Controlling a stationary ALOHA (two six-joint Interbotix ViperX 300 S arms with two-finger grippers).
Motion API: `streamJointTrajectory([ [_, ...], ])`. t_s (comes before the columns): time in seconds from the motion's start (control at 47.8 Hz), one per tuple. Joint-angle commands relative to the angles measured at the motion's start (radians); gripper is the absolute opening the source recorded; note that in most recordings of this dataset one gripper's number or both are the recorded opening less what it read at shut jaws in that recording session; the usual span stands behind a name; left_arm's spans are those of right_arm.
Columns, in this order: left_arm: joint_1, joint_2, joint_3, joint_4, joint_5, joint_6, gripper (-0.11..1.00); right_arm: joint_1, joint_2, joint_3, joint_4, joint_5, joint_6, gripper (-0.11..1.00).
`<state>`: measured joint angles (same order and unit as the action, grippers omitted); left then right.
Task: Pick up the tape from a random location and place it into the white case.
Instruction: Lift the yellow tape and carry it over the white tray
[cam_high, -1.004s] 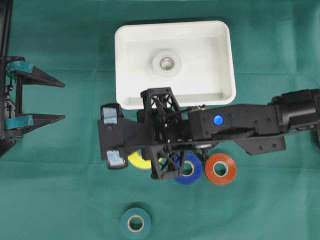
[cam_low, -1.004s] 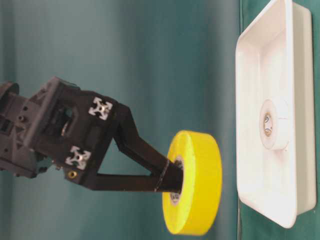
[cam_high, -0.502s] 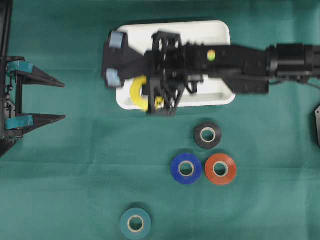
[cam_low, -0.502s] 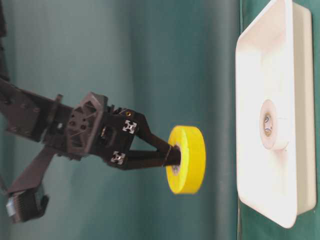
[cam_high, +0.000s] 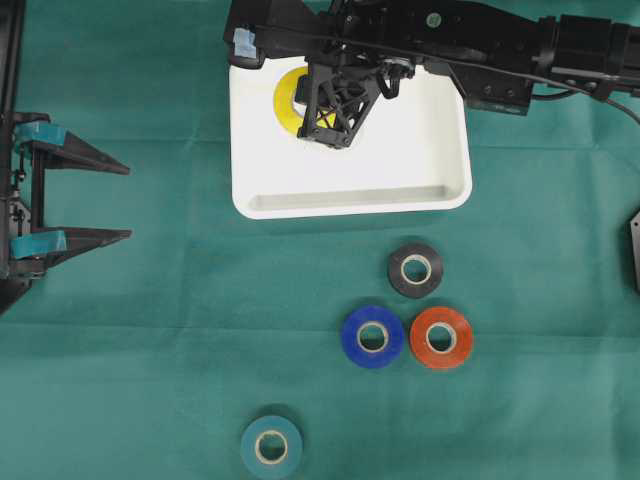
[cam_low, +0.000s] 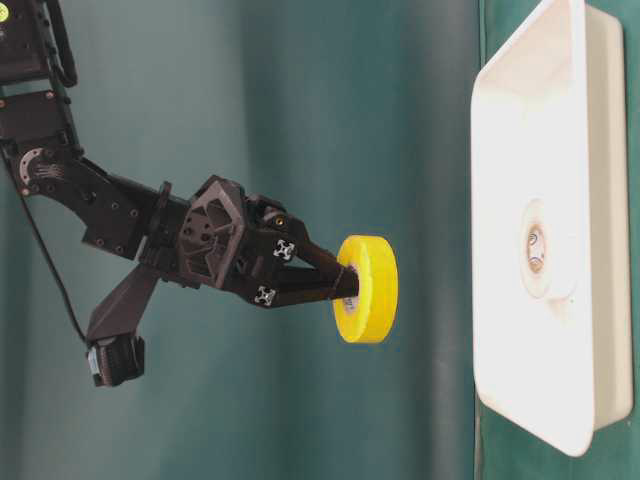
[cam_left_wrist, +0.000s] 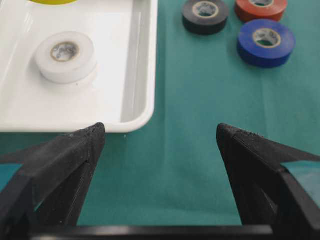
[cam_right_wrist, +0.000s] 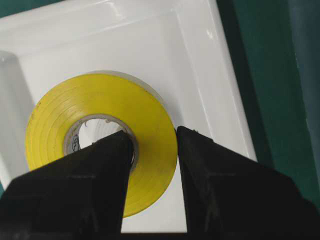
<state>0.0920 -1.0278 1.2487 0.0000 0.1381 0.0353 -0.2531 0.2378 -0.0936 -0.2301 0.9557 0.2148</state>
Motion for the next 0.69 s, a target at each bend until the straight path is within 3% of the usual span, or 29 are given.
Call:
streamJointTrajectory([
  [0.0, 0.002, 0.009, -0.012, -0.002, -0.006, 0.0, 0.94, -0.009, -0.049, -0.002, -0.005, -0.003, 0.003, 0.31],
  [0.23, 0.002, 0.009, -0.012, -0.002, -0.005, 0.0, 0.94, -0.054, -0.123, 0.127, -0.02, -0.006, 0.014, 0.31],
  [0.669, 0.002, 0.009, -0.012, -0.003, -0.005, 0.0, 0.94, -0.106, -0.31, 0.419, -0.02, -0.124, 0.044, 0.31],
])
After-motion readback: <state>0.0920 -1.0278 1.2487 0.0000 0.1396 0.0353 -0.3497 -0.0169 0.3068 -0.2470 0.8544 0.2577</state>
